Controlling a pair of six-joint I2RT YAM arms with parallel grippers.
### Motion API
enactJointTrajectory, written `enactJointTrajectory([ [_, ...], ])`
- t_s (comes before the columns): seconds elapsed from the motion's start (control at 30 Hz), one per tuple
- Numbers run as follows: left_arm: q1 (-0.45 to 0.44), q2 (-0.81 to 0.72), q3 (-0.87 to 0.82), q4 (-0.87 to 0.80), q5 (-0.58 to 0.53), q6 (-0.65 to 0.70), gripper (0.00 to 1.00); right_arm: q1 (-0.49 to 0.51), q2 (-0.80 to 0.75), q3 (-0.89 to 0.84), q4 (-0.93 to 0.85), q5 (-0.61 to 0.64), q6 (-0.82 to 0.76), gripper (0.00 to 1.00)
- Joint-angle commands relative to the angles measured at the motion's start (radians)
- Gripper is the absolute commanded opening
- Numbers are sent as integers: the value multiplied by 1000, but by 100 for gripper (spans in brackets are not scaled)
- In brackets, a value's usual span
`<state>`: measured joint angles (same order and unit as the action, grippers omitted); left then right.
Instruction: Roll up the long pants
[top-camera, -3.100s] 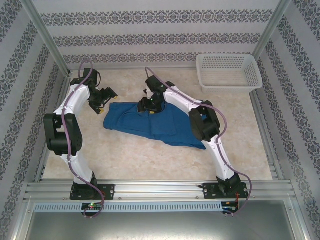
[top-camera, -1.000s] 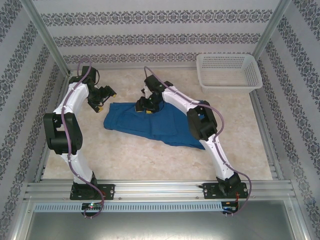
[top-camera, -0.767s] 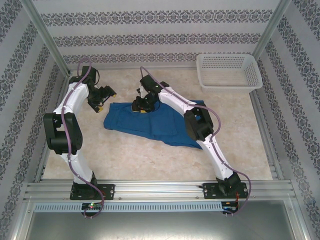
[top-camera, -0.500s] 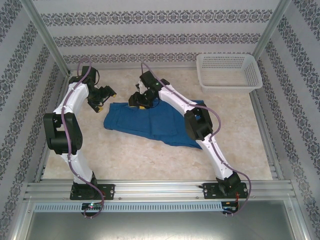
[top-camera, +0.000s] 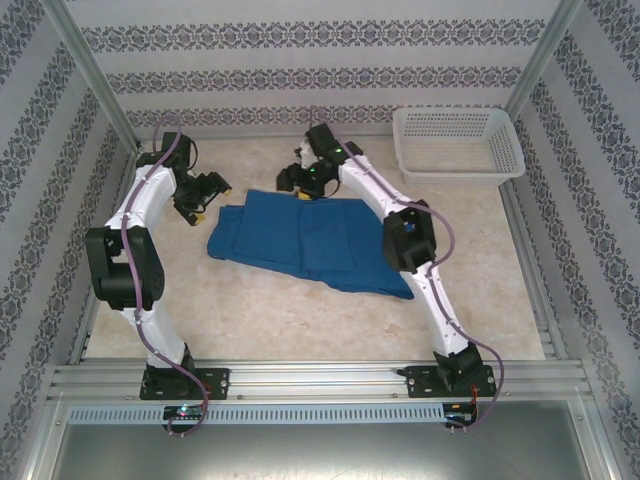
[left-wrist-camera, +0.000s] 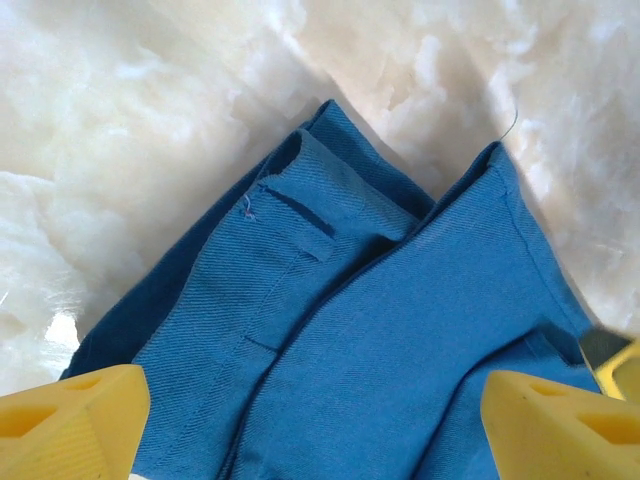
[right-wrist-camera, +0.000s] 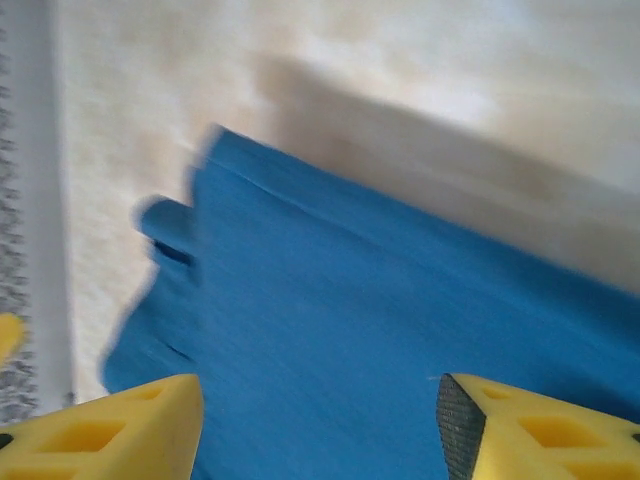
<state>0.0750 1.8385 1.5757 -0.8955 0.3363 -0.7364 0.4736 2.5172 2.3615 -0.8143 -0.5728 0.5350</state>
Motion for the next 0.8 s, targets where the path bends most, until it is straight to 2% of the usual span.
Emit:
enactJointTrajectory([
  [0.0,20,-35,-9,-29,-4,20,86,-54,-242,-261,-131,154,-181,66],
  [0.1,20,-27,-27,-2,13,6,86,-94,-397,-531,-67,189,-206,66],
  [0.2,20,-12,-34,16,33,-10,86,-115,-477,-682,-37,187,-222,66],
  [0.43,21,-26,-34,8,23,-6,86,-111,-514,-823,4,184,-232,66],
  [0.77,22,-27,-32,0,16,-6,86,-30,-480,-899,68,187,-200,66],
])
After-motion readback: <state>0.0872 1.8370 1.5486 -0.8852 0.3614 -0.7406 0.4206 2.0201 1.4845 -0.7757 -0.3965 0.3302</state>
